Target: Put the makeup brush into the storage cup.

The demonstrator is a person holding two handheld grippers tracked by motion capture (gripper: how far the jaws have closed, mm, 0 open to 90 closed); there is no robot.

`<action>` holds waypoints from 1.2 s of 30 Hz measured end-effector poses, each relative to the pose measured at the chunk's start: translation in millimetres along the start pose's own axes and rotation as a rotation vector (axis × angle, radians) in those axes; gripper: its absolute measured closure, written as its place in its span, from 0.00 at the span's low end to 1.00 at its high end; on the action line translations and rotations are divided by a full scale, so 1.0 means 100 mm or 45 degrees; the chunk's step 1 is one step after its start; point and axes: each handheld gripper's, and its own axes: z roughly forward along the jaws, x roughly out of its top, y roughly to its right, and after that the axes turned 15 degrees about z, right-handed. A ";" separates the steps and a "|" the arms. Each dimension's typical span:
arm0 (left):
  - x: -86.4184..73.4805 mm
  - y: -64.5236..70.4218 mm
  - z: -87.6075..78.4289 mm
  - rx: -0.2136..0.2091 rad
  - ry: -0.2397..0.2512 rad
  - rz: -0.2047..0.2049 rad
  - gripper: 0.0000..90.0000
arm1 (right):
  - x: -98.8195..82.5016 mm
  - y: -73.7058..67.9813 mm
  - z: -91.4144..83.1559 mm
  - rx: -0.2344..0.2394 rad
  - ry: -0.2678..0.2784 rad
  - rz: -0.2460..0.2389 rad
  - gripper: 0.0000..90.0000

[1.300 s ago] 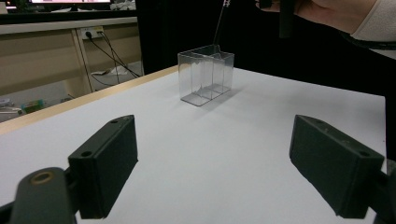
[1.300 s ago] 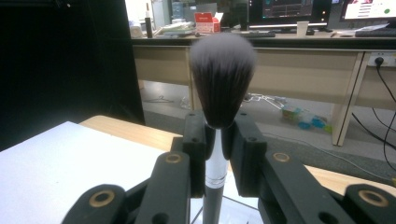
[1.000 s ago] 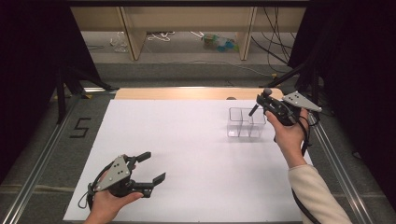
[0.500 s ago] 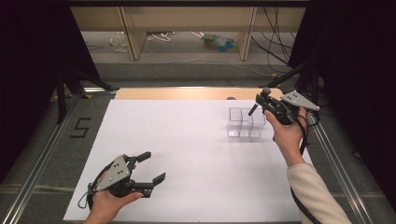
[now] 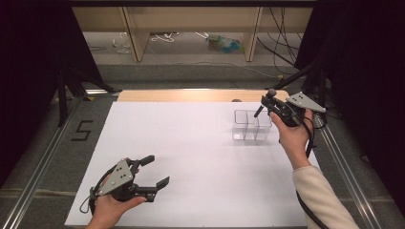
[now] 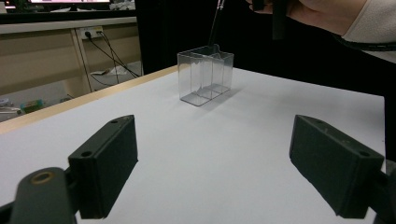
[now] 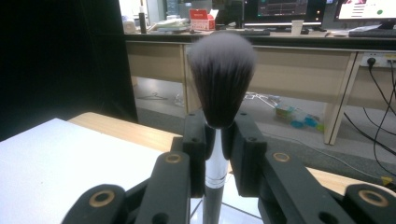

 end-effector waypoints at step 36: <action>-0.01 0.00 0.00 -0.003 -0.003 -0.002 0.17 | -0.09 -0.01 0.12 -0.021 -0.062 -0.040 0.87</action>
